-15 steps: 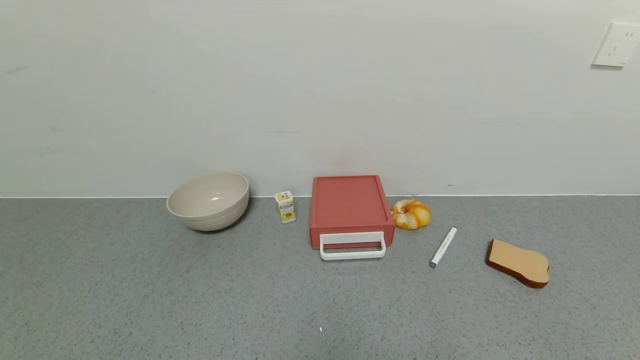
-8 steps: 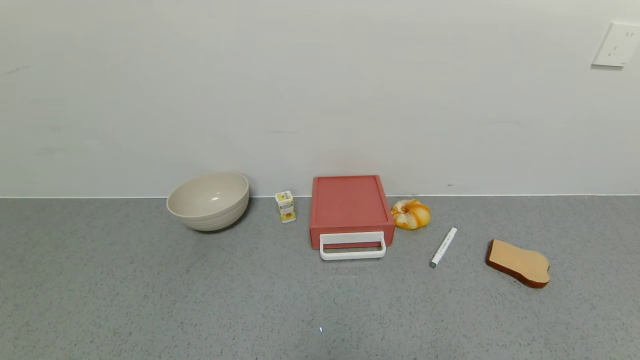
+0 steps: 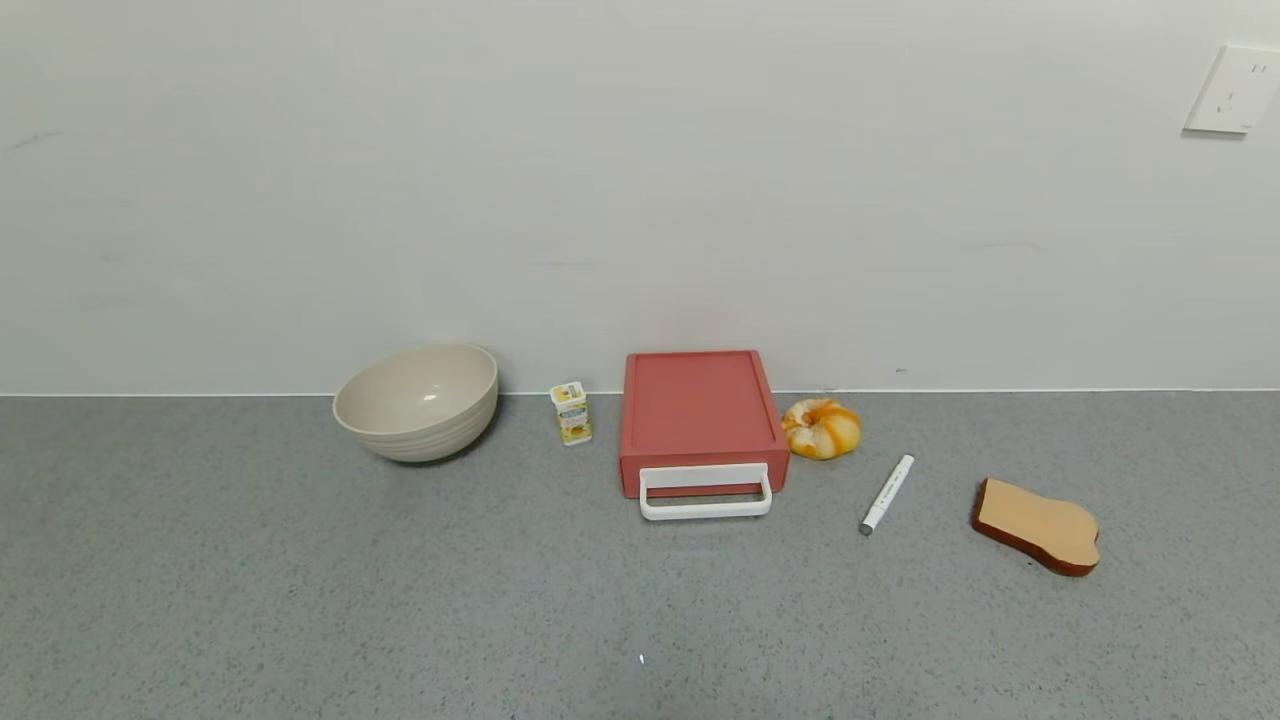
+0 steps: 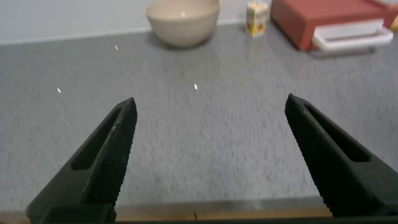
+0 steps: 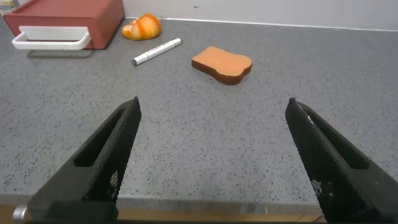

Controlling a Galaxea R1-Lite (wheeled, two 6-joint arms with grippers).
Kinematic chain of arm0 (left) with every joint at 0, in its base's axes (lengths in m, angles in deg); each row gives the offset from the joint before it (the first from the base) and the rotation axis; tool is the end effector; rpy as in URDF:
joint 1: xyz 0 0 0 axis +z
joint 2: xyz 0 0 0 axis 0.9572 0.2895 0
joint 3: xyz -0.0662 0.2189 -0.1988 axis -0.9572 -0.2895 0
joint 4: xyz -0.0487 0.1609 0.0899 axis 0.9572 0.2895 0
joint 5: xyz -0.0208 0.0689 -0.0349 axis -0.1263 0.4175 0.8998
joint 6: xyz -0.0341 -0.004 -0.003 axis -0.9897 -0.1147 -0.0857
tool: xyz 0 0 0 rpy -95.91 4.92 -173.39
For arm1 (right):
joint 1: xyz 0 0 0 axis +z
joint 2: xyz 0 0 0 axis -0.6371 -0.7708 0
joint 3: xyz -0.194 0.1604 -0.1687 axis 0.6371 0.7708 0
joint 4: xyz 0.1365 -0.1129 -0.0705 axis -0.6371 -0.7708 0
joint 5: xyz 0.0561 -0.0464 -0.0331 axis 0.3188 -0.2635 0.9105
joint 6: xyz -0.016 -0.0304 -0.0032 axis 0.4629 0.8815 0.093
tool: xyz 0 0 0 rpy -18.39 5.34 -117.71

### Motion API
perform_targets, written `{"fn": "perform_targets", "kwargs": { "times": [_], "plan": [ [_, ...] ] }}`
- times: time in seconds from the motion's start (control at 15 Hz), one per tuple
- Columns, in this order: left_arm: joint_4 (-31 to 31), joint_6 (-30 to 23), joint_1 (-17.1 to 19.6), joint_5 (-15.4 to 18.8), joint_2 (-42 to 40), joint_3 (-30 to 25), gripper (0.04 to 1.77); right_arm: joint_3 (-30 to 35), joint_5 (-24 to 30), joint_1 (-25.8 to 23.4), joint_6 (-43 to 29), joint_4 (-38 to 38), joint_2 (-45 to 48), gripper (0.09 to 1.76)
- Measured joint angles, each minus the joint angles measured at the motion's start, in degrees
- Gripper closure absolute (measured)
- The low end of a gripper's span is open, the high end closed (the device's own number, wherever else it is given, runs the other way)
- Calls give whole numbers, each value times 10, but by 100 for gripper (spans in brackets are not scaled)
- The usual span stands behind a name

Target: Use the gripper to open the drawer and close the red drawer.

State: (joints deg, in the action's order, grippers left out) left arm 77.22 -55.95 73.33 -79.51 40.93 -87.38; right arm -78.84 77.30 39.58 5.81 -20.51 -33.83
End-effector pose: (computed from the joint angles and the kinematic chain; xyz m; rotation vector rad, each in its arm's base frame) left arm -0.0138 0.0004 0.0765 0.0474 -0.0054 0.0176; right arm -0.0135 0.0001 0.0755 -0.0057 -0.0012 0.0052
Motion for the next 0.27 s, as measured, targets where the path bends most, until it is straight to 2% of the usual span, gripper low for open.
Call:
{"fn": "perform_targets", "kwargs": {
  "times": [0.27],
  "plan": [
    [0, -21, 0, -2, 0, 0, 9, 0, 0, 0, 0, 0, 0, 14]
  ]
}}
